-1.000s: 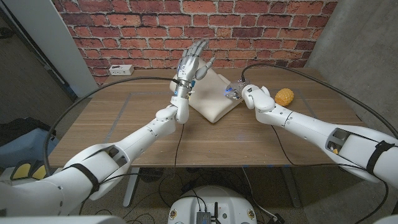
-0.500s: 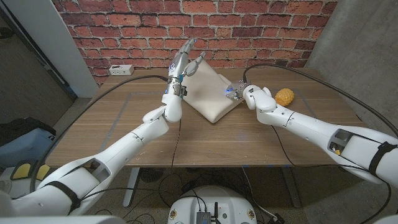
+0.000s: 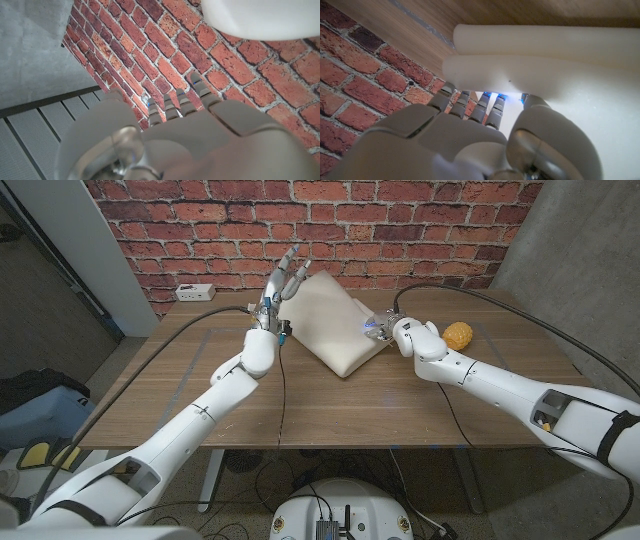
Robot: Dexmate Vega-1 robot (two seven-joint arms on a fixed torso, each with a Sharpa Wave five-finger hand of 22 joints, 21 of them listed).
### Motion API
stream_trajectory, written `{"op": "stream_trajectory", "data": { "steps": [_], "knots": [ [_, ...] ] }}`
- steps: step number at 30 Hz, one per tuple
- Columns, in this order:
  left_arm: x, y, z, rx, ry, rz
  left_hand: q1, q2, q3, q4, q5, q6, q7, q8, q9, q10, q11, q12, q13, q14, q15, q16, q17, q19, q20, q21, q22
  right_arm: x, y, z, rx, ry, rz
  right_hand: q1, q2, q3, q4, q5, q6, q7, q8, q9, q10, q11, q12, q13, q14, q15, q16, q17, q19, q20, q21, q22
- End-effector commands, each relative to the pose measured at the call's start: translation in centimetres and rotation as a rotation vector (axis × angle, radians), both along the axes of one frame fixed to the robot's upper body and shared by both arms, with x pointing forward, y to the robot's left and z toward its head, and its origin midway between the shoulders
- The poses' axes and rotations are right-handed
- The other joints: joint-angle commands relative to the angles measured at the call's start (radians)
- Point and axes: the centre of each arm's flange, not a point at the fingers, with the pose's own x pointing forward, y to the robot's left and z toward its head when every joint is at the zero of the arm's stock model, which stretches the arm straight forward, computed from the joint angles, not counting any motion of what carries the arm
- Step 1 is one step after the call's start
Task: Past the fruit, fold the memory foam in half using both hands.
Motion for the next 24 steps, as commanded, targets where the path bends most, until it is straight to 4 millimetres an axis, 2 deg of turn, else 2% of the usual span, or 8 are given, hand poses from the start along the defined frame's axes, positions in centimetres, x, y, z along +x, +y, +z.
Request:
{"op": "stream_trajectory", "data": {
  "steps": [1,4,14,21,24],
  "knots": [
    [-0.3,1.4,-0.8,-0.116,0.101,-0.213,-0.014,0.0,-0.001,0.008,-0.007,-0.009,0.003,-0.001,-0.001,-0.001,0.01,-0.005,0.003,-0.011,0.005,0.0,0.004,-0.014,0.004,-0.006,0.004,-1.2,-0.6,1.2,0.134,-0.039,0.056,-0.003,0.016,-0.002,0.006,0.01,-0.004,0.009,0.002,0.0,-0.001,0.019,0.0,0.005,0.011,-0.041,0.001,0.007,0.006,0.007,0.0,0.002],
    [-0.4,1.4,-1.0,-0.119,0.104,-0.216,-0.02,0.001,-0.003,0.012,-0.01,-0.009,0.002,-0.001,-0.001,-0.003,0.014,-0.006,0.003,-0.014,0.008,0.0,0.004,-0.019,0.006,-0.009,0.005,-1.7,-1.3,1.8,0.245,-0.042,0.108,-0.006,0.023,-0.004,0.007,0.01,-0.007,0.018,0.002,0.0,-0.006,0.029,0.0,0.005,0.012,-0.038,0.001,0.008,0.01,0.007,0.001,0.002],
    [-0.9,1.8,-1.4,-0.131,0.102,-0.222,-0.033,0.0,-0.007,0.018,-0.017,-0.013,0.006,-0.002,-0.001,-0.006,0.016,-0.009,0.003,-0.024,0.011,0.0,0.004,-0.021,0.003,-0.012,0.006,-2.7,-4.2,3.2,0.613,-0.052,0.293,-0.019,0.05,-0.01,0.014,0.004,-0.022,0.055,0.003,0.0,-0.028,0.089,0.002,0.006,0.025,-0.016,0.005,0.011,0.009,0.008,0.0,0.004],
    [-1.0,2.0,-1.7,-0.141,0.109,-0.226,-0.041,0.0,-0.009,0.02,-0.022,-0.017,0.006,-0.003,-0.001,-0.01,0.018,-0.011,0.003,-0.028,0.011,0.001,0.004,-0.023,0.001,-0.015,0.007,-2.7,-6.0,3.4,0.859,-0.037,0.436,-0.058,0.052,-0.031,0.032,-0.012,-0.076,0.082,-0.006,0.0,-0.07,0.126,-0.003,0.007,0.03,0.006,0.006,0.016,-0.002,0.015,-0.004,0.005],
    [-1.1,2.1,-1.7,-0.141,0.105,-0.23,-0.043,0.0,-0.009,0.021,-0.023,-0.021,0.006,-0.004,-0.001,-0.011,0.018,-0.011,0.003,-0.029,0.012,0.001,0.004,-0.023,-0.001,-0.016,0.007,-2.5,-6.8,3.3,0.997,-0.024,0.526,-0.067,0.05,-0.037,0.034,-0.017,-0.115,0.096,-0.012,0.0,-0.089,0.129,-0.004,0.008,0.03,0.01,0.003,0.015,-0.005,0.019,-0.005,0.006]
  ]
}}
